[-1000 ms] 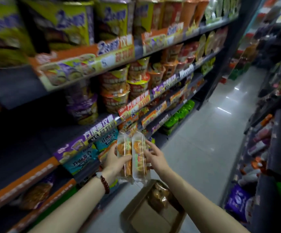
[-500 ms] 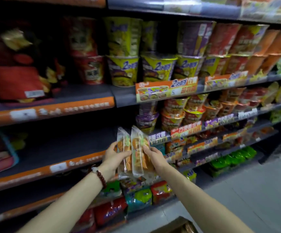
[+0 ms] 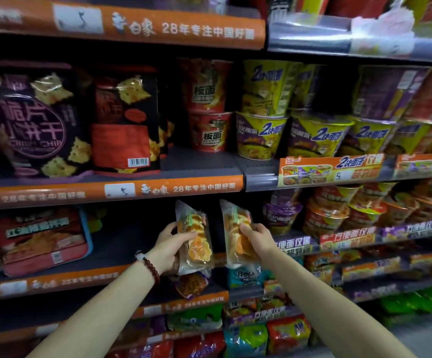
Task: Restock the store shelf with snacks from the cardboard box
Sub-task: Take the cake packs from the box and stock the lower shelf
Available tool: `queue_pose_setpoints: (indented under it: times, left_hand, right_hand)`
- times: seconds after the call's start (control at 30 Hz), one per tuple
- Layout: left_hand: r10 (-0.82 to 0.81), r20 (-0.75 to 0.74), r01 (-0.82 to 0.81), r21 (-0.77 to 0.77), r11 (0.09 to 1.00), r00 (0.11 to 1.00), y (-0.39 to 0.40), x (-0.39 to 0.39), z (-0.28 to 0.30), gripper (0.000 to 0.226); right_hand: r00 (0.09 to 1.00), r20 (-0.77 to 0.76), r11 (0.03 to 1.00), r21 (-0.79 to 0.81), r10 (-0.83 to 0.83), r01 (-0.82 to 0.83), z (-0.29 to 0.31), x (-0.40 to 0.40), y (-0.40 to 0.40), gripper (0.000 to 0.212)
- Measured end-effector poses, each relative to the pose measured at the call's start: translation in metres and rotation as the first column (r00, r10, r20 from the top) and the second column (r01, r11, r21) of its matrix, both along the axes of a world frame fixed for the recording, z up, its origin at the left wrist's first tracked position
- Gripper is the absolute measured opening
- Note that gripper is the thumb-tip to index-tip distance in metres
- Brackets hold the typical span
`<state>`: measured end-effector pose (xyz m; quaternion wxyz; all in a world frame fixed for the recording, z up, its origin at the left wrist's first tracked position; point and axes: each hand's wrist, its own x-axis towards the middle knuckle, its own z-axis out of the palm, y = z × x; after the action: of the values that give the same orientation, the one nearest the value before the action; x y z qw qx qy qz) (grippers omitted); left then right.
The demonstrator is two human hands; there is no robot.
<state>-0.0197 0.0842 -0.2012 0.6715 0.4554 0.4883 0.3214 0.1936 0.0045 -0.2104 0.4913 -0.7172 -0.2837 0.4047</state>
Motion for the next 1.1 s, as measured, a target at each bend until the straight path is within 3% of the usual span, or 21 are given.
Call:
queue_pose_setpoints:
  times: [0.17,0.37,0.47,0.57,0.67,0.73,0.83,0.93,1.03,1.1]
  left_hand:
    - [-0.038,-0.009,0.038,-0.022,0.999,0.999,0.027,0.008,-0.016,0.071]
    - [-0.086,0.005,0.086,-0.053,0.995,0.996,0.057,0.037,-0.026,0.065]
    - [-0.042,0.002,0.043,-0.041,0.998,0.999,0.066,0.052,-0.033,0.08]
    - [-0.042,-0.143,0.057,0.099,0.993,0.989,0.07,0.059,-0.044,0.079]
    - [-0.111,-0.359,0.196,0.207,0.959,0.926,0.064,0.061,-0.048,0.057]
    - [-0.169,-0.457,0.316,0.267,0.91,0.873,0.057,0.056,-0.047,0.054]
    - [-0.296,-0.456,0.464,0.315,0.828,0.839,0.046,0.04,-0.04,0.063]
    - [-0.36,-0.49,0.545,0.31,0.779,0.794,0.034,0.029,-0.038,0.092]
    - [-0.316,-0.61,0.605,0.349,0.716,0.727,0.028,0.03,-0.051,0.129]
    - [-0.203,-0.634,0.541,0.4,0.74,0.747,0.027,0.039,-0.063,0.122]
  right_hand:
    - [0.976,0.215,0.996,-0.088,-0.016,0.036,-0.003,0.016,0.017,0.059]
    - [0.941,0.337,0.988,-0.148,0.01,0.043,-0.003,0.035,0.042,0.061]
    - [0.917,0.398,0.987,-0.156,0.018,0.048,-0.004,0.042,0.052,0.064]
    - [0.901,0.43,0.983,-0.18,0.057,0.024,-0.01,0.046,0.058,0.061]
    - [0.888,0.432,0.963,-0.265,0.157,-0.041,-0.018,0.046,0.058,0.058]
    - [0.882,0.43,0.958,-0.276,0.196,-0.078,-0.022,0.047,0.055,0.06]
    - [0.83,0.498,0.964,-0.207,0.251,-0.167,-0.023,0.051,0.043,0.069]
    - [0.733,0.556,0.919,-0.203,0.391,-0.336,-0.022,0.056,0.027,0.063]
    - [0.709,0.533,0.885,-0.229,0.462,-0.405,-0.024,0.06,0.015,0.078]
    - [0.718,0.528,0.89,-0.222,0.454,-0.399,-0.024,0.06,0.014,0.094]
